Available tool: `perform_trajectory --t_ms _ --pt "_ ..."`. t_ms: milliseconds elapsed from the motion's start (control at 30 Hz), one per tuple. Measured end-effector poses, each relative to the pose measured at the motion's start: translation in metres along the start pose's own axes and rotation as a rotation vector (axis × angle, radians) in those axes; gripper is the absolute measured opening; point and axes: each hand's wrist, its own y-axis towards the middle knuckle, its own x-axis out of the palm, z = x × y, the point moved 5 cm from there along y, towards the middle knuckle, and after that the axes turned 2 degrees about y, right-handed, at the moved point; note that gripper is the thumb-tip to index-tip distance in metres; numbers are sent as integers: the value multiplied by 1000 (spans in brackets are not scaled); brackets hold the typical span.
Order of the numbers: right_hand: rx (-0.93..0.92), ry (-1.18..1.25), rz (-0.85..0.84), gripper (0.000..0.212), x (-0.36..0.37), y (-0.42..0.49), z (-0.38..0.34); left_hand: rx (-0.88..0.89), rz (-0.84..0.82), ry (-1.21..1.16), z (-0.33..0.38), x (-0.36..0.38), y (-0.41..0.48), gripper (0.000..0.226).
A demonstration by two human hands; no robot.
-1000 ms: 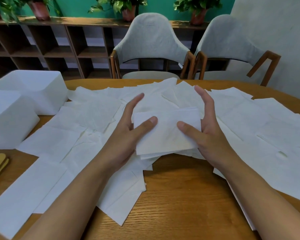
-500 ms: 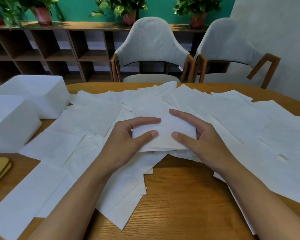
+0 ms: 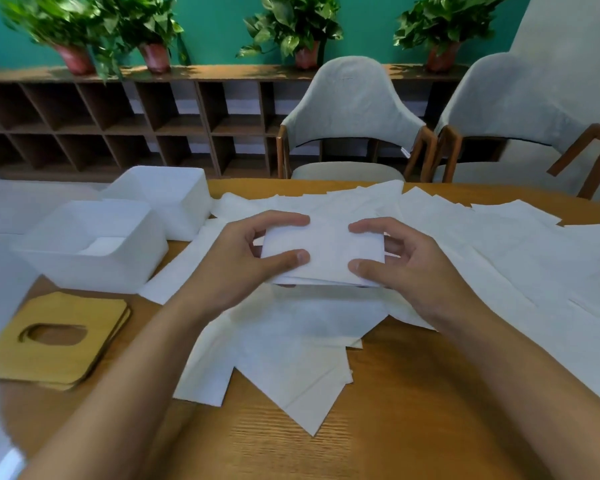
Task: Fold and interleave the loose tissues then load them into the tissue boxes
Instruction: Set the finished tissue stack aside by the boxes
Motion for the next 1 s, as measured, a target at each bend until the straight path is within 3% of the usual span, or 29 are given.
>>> perform_trajectory --t_ms 167,467,733,1000 --pt "-22 48 -79 32 66 10 -37 -52 99 76 2 -78 -31 40" --pt "-7 41 -150 43 191 49 -75 -85 262 172 -30 -205 -63 25" --pt "39 -105 -201 46 277 103 -81 -190 421 288 -76 -291 -58 21" --pt "-62 -460 -246 48 322 139 -77 -258 363 501 -118 -323 -39 21"
